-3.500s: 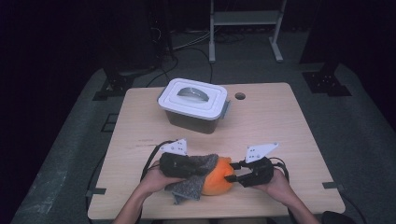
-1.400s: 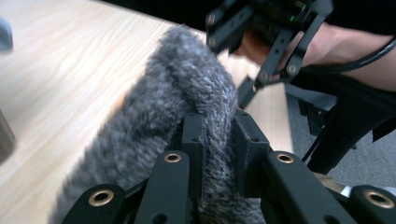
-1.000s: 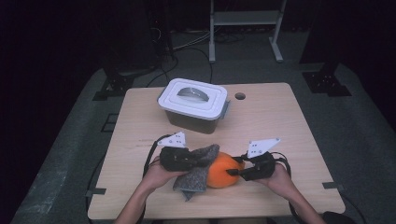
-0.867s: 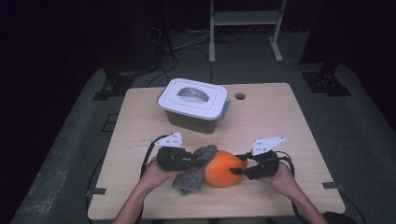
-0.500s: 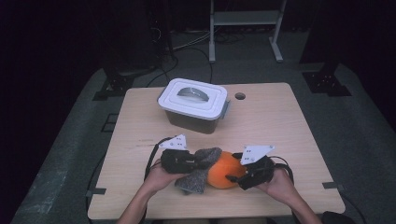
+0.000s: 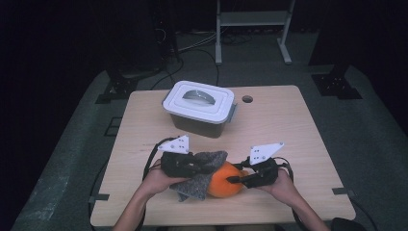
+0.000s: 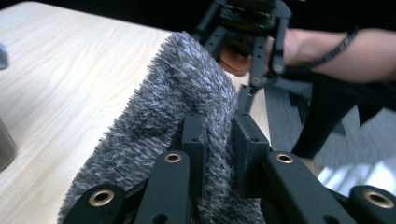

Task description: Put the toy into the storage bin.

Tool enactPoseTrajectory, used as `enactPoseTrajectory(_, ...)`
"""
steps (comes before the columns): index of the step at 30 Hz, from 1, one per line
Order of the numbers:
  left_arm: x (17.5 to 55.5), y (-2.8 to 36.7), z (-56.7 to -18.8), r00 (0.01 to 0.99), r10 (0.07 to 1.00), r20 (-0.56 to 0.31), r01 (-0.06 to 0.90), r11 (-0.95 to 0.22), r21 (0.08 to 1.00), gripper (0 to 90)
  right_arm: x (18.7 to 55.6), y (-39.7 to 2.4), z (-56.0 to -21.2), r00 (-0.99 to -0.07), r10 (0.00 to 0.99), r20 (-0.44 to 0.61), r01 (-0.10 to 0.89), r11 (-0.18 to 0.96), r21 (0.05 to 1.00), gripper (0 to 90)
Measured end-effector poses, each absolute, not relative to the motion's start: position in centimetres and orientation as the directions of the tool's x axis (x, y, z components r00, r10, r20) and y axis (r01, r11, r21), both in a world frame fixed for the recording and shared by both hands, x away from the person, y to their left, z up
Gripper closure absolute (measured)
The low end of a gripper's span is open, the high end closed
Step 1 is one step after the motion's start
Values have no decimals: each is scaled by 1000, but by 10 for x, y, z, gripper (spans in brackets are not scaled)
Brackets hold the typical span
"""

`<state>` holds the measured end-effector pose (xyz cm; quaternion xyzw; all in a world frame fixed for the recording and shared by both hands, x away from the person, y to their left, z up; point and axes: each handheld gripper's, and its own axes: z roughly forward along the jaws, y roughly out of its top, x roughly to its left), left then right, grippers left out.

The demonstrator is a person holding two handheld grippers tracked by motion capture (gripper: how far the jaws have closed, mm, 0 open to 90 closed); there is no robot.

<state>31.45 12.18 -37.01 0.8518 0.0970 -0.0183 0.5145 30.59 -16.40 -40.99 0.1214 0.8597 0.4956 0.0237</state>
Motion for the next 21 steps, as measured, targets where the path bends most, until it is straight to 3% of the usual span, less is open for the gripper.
enactPoseTrajectory(6,323,130,-389,965,183,-189,250,-413,876,771,314,-182,-419,-964,247,100,212,482,850,545)
enactPoseTrajectory(11,326,127,-400,956,181,-233,288,-398,871,770,324,-200,-424,-927,310,213,343,462,818,363)
enactPoseTrajectory(19,323,119,-399,957,177,-229,282,-391,876,771,299,-182,-404,-932,350,88,275,531,802,214)
enactPoseTrajectory(21,322,115,-397,959,177,-220,274,-397,876,771,297,-175,-403,-935,353,43,244,551,798,271)
